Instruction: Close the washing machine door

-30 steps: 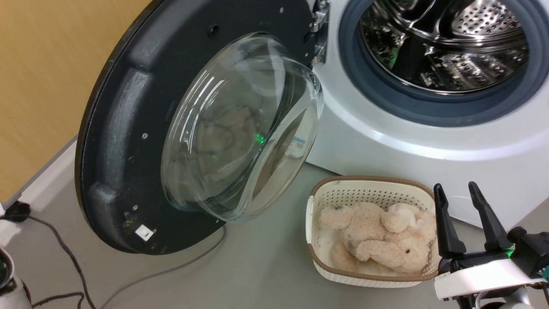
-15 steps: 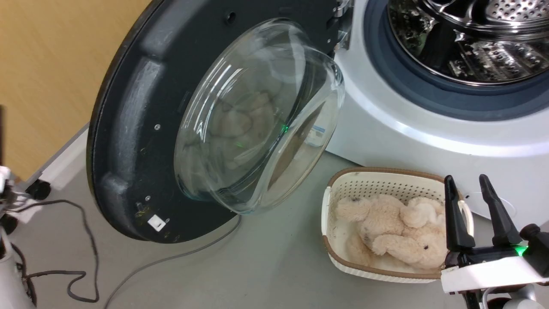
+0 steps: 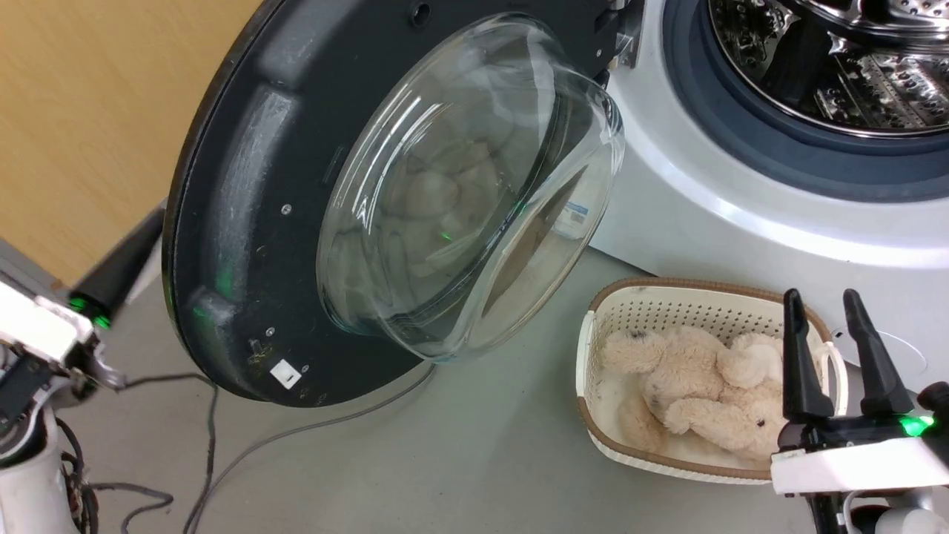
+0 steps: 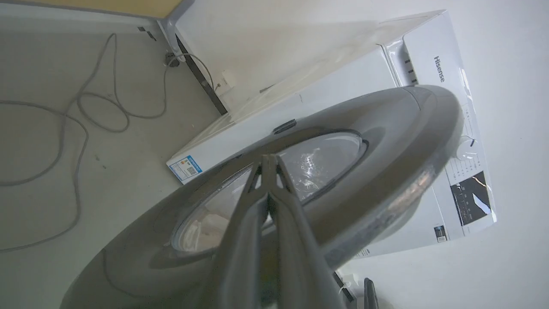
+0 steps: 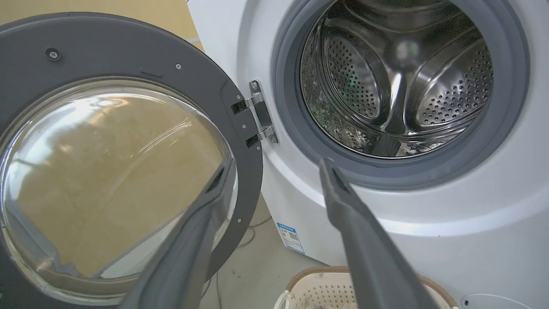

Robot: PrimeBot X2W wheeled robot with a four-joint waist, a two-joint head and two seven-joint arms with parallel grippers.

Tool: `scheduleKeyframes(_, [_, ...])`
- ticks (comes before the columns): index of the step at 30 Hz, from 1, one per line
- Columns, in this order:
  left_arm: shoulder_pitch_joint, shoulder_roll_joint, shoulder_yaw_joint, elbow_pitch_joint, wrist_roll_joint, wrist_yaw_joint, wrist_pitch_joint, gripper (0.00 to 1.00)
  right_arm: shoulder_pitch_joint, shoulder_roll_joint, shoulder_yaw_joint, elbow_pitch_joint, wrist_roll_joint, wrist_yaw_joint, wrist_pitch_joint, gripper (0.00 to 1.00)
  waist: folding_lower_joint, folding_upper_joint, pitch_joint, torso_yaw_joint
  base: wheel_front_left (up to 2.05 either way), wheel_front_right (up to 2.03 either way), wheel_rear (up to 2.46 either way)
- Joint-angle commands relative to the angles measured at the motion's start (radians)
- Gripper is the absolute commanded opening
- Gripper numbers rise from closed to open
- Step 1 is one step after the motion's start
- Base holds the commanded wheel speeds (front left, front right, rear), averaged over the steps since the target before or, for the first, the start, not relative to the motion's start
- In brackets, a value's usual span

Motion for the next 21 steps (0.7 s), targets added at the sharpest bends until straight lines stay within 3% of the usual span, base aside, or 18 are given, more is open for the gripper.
scheduleKeyframes(1, [0.014,0.001,0.0,-0.009,-0.028,-0.007,0.021,0.0,-0.019,0.003,-0.003,-0.002,0.01,0.001,-0.008,1.0,-0.0001,0.0,0.002,0.002,0.0,0.0,0.0])
scheduleKeyframes(13, [0.12,-0.024,-0.046,-0.143,-0.198,-0.024,0.222,0.0,-0.025,0.003,-0.025,-0.007,0.05,0.001,-0.033,1.0,-0.0001,0.0,0.004,0.008,0.0,0.0,0.0])
scheduleKeyframes(21, [0.245,-0.08,-0.109,-0.278,-0.216,-0.025,0.274,0.0,-0.004,0.003,-0.043,-0.014,0.069,0.001,-0.033,1.0,-0.0001,0.0,-0.037,-0.081,0.0,0.0,0.0])
